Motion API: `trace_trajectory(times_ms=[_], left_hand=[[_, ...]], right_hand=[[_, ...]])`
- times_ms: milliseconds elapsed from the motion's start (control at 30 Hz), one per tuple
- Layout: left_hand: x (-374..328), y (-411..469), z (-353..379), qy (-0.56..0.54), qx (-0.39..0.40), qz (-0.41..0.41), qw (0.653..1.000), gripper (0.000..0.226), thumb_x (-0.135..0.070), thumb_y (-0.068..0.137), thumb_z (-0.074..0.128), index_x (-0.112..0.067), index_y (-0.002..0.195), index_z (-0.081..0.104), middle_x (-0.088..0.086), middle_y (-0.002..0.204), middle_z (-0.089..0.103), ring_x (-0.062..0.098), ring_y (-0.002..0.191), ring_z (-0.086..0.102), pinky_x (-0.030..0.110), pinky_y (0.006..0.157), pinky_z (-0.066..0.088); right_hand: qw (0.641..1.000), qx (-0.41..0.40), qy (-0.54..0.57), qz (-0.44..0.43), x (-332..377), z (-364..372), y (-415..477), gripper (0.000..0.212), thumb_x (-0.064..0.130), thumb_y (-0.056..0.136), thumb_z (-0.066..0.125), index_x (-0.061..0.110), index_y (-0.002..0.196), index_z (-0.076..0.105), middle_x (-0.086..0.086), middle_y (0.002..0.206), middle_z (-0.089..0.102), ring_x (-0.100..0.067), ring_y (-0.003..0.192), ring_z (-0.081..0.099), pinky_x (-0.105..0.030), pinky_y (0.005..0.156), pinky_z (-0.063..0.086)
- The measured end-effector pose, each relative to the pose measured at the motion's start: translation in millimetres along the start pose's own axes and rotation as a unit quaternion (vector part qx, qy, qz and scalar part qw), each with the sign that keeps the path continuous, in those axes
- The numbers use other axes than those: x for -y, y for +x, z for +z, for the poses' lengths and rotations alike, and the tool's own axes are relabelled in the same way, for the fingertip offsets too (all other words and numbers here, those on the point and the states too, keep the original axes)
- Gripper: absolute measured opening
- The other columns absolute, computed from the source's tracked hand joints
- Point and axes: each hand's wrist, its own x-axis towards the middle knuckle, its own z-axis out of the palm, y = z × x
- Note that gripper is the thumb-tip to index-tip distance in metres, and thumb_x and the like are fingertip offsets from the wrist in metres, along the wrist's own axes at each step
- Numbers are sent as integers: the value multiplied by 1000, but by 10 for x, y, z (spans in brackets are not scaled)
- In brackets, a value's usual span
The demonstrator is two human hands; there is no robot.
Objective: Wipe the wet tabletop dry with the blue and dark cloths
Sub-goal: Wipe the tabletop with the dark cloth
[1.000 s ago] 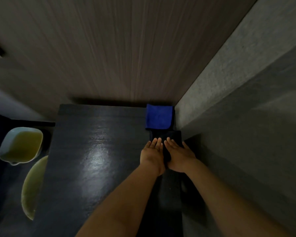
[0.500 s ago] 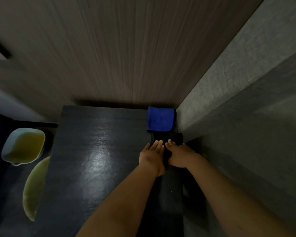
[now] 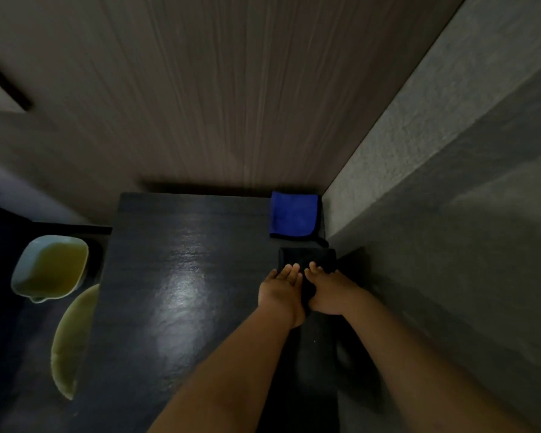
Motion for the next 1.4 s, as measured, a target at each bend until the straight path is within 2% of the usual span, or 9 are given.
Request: trace_trajectory(times_ms=[367, 500, 800, 1100, 1400], left_hand=[[-114, -114, 81, 29, 25, 3, 999, 75, -41, 98, 37, -13, 153, -6, 4, 161, -13, 17, 148, -10, 37, 120, 0], [-148, -133, 77, 40, 25, -1, 999, 78, -42, 97, 40, -12, 152, -6, 6, 161, -14, 20, 149, -9, 38, 120, 0], [-177, -185, 130, 40, 37, -5, 999, 79, -42, 97, 40, -12, 153, -6, 6, 160, -14, 20, 148, -9, 38, 120, 0], [-84, -281, 207, 105, 36, -27, 993, 78, -45, 99, 35, -11, 152, -10, 7, 160, -17, 21, 148, -11, 39, 120, -4], [121, -401, 270, 97, 48, -54, 993, 79, -49, 99, 33, -12, 151, -14, 6, 159, -20, 21, 148, -14, 41, 120, -5]], right_hand=[[1000, 8, 24, -5, 16, 136, -181, 78, 32, 93, 47, 15, 156, 4, -6, 163, -6, -22, 150, 8, -42, 121, 8], [999, 12, 35, -9, 17, 147, -223, 79, 28, 94, 46, 14, 156, -1, -5, 163, -11, -20, 150, 0, -42, 122, 5], [999, 13, 37, -7, 23, 235, -221, 81, 33, 92, 47, 14, 155, 0, -6, 163, -9, -20, 150, 1, -43, 122, 7], [993, 22, 117, -17, 168, 227, -268, 77, 17, 93, 44, 16, 156, -1, -4, 162, -14, -21, 150, -5, -40, 122, 4], [995, 10, 91, -29, 456, 217, -263, 78, 21, 93, 46, 14, 156, 0, -4, 162, -12, -18, 150, -4, -40, 121, 5]])
